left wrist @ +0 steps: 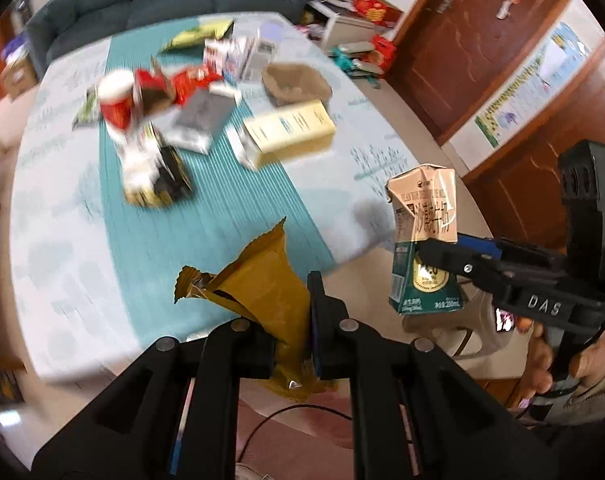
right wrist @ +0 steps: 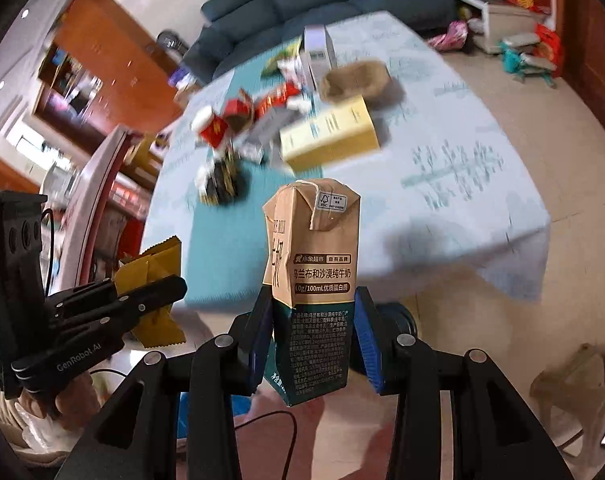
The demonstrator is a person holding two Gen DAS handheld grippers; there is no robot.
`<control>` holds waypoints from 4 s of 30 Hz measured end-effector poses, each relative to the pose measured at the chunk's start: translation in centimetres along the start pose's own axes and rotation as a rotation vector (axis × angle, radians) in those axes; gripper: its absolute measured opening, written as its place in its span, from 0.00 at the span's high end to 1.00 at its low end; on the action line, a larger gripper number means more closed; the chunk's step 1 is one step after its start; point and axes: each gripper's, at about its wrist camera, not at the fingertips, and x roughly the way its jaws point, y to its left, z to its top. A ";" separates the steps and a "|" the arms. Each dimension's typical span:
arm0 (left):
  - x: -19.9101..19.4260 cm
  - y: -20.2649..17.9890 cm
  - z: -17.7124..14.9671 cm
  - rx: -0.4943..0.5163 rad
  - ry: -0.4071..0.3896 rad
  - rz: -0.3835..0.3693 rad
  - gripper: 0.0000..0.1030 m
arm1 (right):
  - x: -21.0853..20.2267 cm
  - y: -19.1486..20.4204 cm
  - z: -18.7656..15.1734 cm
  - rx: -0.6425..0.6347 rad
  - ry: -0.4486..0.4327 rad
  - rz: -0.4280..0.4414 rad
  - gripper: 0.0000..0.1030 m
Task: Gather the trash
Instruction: 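Carry the yellow bag in the left tool and milk carton in the right tool to the bin, then open both tools over the black bin to drop the bag and carton, then grasp the crumpled wrappers with the left tool while the right grasps the toothpaste box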
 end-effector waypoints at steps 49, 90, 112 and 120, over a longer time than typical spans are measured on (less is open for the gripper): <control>34.3 3.4 -18.1 -0.186 0.115 0.330 0.35 | 39.3 -18.4 -14.6 0.170 0.366 -0.079 0.38; -9.3 0.0 -4.6 -0.133 -0.233 0.303 0.37 | -4.2 9.7 -1.4 -0.076 -0.192 -0.061 0.38; -4.7 7.9 8.6 -0.218 -0.245 0.335 0.37 | -0.5 9.7 15.6 -0.243 -0.241 -0.071 0.38; 3.6 12.2 11.4 -0.332 -0.096 0.338 0.37 | 6.4 7.5 21.1 -0.372 -0.077 -0.046 0.35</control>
